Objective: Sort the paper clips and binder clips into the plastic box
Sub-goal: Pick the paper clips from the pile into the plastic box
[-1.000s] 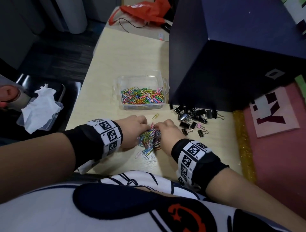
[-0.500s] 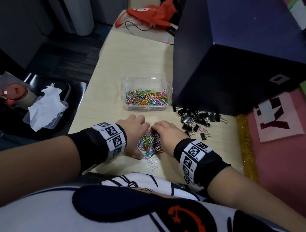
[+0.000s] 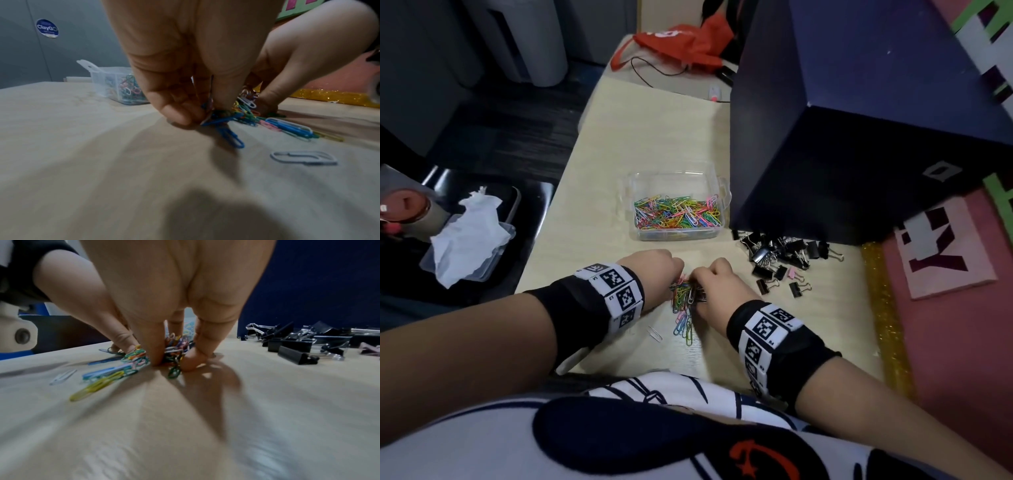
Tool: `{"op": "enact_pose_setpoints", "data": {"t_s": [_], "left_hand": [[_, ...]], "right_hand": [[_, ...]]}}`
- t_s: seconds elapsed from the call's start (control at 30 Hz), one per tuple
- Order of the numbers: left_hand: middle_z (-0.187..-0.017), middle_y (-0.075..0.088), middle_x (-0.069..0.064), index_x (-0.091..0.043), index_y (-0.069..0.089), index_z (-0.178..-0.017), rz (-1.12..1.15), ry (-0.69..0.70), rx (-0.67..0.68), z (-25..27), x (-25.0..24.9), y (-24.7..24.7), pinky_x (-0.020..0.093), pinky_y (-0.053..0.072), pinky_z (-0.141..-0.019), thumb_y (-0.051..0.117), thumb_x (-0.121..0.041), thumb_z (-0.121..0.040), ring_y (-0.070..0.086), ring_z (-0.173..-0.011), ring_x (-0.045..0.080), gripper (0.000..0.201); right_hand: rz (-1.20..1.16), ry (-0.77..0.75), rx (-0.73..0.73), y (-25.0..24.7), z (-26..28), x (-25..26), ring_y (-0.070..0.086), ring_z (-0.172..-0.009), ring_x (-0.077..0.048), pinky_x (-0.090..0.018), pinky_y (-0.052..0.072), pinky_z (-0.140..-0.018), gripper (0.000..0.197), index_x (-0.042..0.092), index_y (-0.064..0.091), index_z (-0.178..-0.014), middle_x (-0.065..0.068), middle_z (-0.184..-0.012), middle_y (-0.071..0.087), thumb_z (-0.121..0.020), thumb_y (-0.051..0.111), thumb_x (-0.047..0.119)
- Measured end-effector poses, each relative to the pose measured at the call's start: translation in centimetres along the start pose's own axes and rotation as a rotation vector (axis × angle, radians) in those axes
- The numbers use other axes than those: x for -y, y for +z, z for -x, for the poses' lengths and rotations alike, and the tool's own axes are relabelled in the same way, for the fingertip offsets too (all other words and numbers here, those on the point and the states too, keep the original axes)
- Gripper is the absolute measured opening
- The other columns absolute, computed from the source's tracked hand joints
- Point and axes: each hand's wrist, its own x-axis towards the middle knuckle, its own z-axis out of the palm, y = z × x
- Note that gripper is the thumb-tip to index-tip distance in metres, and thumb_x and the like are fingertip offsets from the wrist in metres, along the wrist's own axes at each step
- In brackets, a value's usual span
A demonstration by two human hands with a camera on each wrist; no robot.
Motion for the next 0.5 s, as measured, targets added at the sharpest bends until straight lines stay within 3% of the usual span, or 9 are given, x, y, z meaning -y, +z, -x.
{"op": "enact_pose_setpoints", "data": {"t_s": [0.17, 0.4, 0.5], "left_hand": [[-0.109, 0.056, 0.008, -0.015, 0.055, -0.112, -0.001, 0.022, -0.028, 0.0, 0.6, 0.1, 0.036, 0.045, -0.081, 0.056, -0.026, -0.092, 0.056, -0.102, 0.028, 0.023], [-0.117, 0.058, 0.005, -0.016, 0.056, -0.117, 0.052, 0.086, -0.168, 0.5, 1.4, -1.9, 0.032, 0.042, -0.087, 0.055, -0.028, -0.093, 0.054, -0.109, 0.024, 0.027], [-0.113, 0.058, 0.004, -0.018, 0.057, -0.114, 0.080, 0.100, -0.225, 0.6, 2.1, -3.6, 0.033, 0.043, -0.087, 0.057, -0.030, -0.092, 0.055, -0.106, 0.023, 0.025]], "right_hand": [[-0.051, 0.031, -0.066, -0.3, -0.7, -0.1, 0.054, -0.101, -0.031, -0.032, 0.045, -0.087, 0.031, 0.020, 0.052, -0.119, -0.008, -0.116, 0.042, -0.089, 0.051, 0.010], [-0.061, 0.082, -0.137, -2.1, -1.9, -0.2, 0.053, -0.106, -0.028, -0.030, 0.041, -0.088, 0.022, 0.018, 0.058, -0.112, -0.009, -0.113, 0.054, -0.090, 0.058, 0.022], [-0.079, 0.070, -0.181, -3.6, -2.4, 0.1, 0.055, -0.099, -0.025, -0.028, 0.042, -0.085, 0.020, 0.020, 0.061, -0.107, -0.006, -0.110, 0.059, -0.086, 0.062, 0.021]]}}
